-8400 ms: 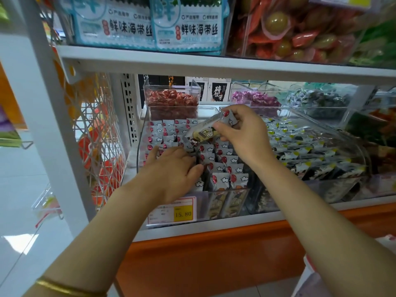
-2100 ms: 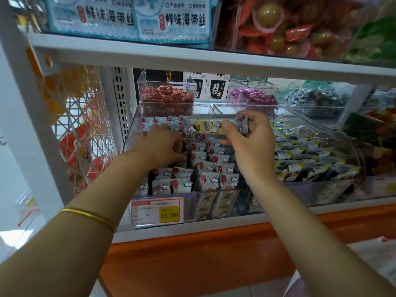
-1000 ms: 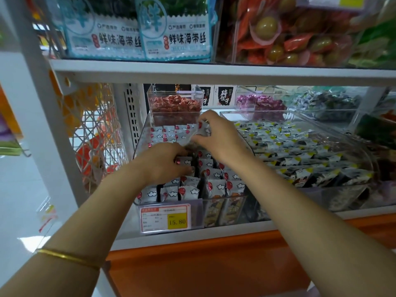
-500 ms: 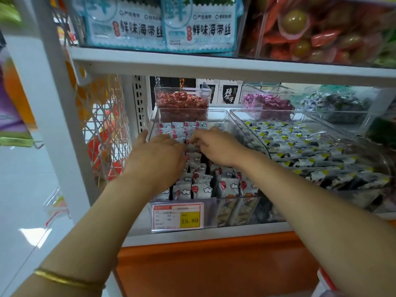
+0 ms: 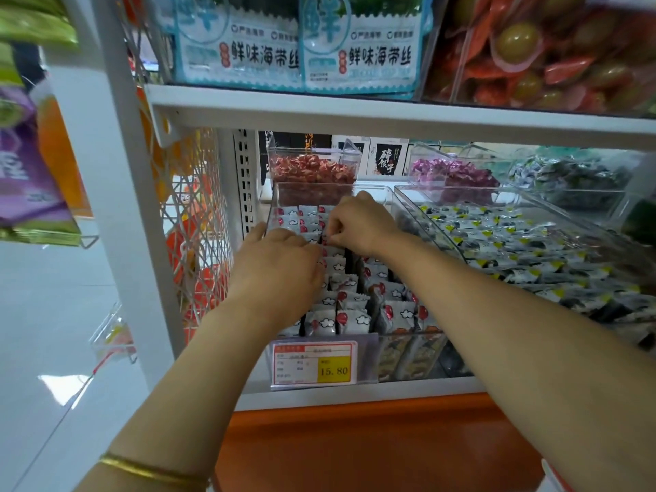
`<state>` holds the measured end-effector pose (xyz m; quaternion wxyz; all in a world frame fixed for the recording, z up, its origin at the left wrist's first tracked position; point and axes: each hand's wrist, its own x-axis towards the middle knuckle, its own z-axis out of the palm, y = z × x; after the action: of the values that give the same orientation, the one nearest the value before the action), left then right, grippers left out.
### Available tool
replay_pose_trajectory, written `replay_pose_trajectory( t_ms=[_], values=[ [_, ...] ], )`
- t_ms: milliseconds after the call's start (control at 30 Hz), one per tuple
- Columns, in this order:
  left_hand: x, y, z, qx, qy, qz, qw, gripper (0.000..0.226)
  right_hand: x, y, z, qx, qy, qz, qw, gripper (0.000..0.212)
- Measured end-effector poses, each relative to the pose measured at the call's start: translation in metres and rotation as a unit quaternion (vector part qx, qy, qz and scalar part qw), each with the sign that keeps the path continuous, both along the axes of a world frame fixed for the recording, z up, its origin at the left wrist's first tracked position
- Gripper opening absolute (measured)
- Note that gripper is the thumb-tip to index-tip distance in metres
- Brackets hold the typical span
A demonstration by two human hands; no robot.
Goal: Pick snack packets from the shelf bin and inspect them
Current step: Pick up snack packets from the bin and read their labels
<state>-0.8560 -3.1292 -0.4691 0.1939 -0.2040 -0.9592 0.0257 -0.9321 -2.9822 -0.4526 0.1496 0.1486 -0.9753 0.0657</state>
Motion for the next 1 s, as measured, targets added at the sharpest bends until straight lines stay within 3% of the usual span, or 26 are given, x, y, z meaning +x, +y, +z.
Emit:
replay_pose_trajectory(
  t_ms=[167, 300, 400, 467, 567, 767, 867, 1000],
  values=[
    [0.0, 0.001, 0.0, 0.011, 0.001, 0.003, 1.0, 0.04, 0.008, 0.003, 0.006, -0.049, -0.016, 0.029, 0.998, 0.005],
    [-0.001, 0.001, 0.0, 0.019, 0.001, 0.003, 1.0, 0.039, 0.014, 0.006, 0.005, -0.116, 0.024, 0.032, 0.992, 0.007],
    [0.0, 0.001, -0.001, 0.027, 0.01, 0.001, 1.0, 0.037, 0.016, 0.004, -0.007, -0.078, 0.01, 0.036, 0.996, 0.009],
    [0.0, 0.001, -0.001, 0.056, 0.015, -0.002, 0.998, 0.035, 0.015, 0.006, -0.011, -0.076, 0.01, 0.03, 0.997, 0.008],
    [0.001, 0.001, 0.003, 0.137, 0.014, -0.018, 0.99, 0.031, 0.021, 0.016, -0.004, -0.157, 0.046, 0.021, 0.986, 0.009],
    [0.02, 0.003, 0.015, 0.301, 0.098, -0.073, 0.946, 0.034, 0.071, 0.033, 0.009, -0.371, 0.183, 0.026, 0.91, 0.012],
    [0.029, 0.012, 0.017, 0.388, 0.034, -0.084, 0.917, 0.041, 0.101, 0.043, 0.009, -0.441, 0.188, 0.012, 0.878, 0.015],
    [0.034, 0.02, 0.013, 0.442, -0.078, -0.059, 0.892, 0.044, 0.126, 0.052, 0.001, -0.57, 0.106, 0.004, 0.814, 0.016]
  ],
)
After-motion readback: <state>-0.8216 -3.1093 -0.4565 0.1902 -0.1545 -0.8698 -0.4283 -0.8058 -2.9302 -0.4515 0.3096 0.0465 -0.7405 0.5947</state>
